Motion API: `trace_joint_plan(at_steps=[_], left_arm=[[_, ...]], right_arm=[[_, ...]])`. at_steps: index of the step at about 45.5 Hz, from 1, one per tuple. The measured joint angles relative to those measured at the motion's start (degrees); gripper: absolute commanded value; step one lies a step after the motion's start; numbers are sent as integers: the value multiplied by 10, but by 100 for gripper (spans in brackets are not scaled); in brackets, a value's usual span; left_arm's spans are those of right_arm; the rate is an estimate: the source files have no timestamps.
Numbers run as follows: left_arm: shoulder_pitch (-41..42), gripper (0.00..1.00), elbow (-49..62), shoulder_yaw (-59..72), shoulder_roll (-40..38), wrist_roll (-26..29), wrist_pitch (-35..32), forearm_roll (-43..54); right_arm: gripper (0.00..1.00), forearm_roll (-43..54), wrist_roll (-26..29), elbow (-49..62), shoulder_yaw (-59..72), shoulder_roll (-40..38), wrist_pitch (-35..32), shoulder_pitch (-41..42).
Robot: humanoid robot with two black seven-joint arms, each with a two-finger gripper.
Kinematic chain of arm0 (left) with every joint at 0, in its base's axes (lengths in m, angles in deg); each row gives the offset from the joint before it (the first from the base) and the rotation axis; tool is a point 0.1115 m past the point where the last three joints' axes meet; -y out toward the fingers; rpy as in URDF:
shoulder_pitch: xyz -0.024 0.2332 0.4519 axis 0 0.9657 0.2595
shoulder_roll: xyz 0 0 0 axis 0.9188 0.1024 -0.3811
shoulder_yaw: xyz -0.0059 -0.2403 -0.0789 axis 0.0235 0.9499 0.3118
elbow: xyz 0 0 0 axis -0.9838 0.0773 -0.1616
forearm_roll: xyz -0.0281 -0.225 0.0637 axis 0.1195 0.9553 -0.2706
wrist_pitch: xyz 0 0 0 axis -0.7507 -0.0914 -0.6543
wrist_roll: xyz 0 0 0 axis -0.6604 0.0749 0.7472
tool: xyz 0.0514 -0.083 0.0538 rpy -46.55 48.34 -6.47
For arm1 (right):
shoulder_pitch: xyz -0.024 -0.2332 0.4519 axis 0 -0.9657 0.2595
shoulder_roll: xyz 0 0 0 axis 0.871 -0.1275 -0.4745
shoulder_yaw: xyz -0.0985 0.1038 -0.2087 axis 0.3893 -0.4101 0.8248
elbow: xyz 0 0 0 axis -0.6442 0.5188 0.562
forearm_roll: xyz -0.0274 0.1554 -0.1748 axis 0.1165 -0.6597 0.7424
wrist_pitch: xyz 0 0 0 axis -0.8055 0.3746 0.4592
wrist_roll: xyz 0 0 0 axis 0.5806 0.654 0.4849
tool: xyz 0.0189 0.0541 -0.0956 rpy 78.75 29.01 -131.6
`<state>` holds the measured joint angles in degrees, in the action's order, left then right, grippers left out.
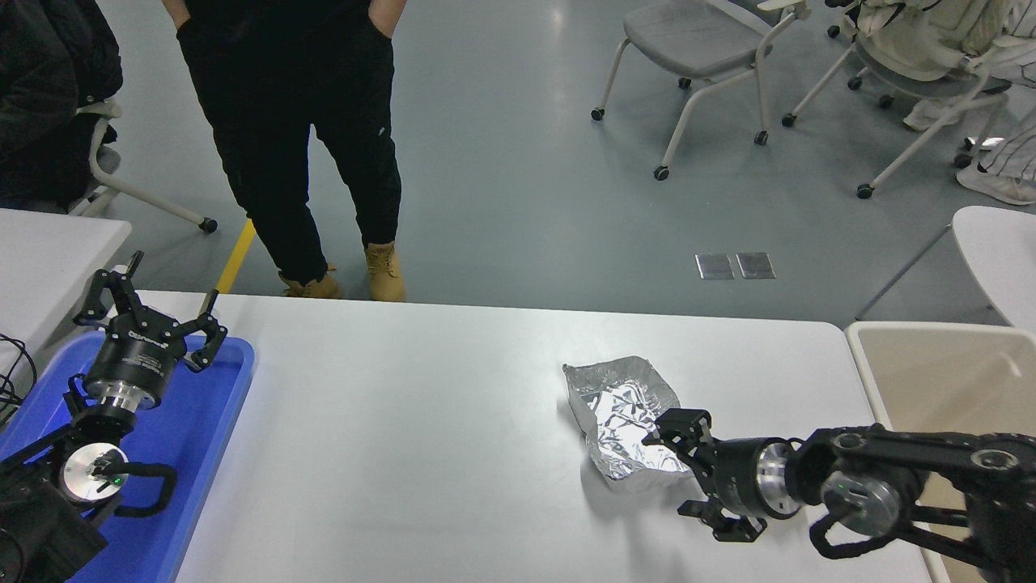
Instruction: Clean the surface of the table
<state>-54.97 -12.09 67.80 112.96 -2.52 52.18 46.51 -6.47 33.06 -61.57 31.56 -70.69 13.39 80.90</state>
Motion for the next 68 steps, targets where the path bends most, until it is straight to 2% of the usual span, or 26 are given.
trace_joint_plan(at_steps=[15,31,37,45,46,54,59,64,68], left_arm=[[0,100,0,0,0,0,0,0],[0,100,0,0,0,0,0,0],[0,100,0,0,0,0,0,0],[0,100,0,0,0,0,0,0],[0,100,0,0,0,0,0,0],[0,100,0,0,0,0,0,0],[0,100,0,0,0,0,0,0],[0,100,0,0,0,0,0,0],[0,100,0,0,0,0,0,0]], right_arm=[[100,-7,1,78,4,45,7,-1],[97,-22,2,114,21,65,7,-2],[87,-21,2,121,36,68,5,0],[58,-20,6,126,50,69,3,3],[49,-20,8,127,51,70,2,3],[27,-22,32,131,56,71,-5,8],[19,-23,46,133,58,71,-8,13],[1,-24,57,134,58,71,-11,16],[0,-25,67,135,55,71,-14,19]])
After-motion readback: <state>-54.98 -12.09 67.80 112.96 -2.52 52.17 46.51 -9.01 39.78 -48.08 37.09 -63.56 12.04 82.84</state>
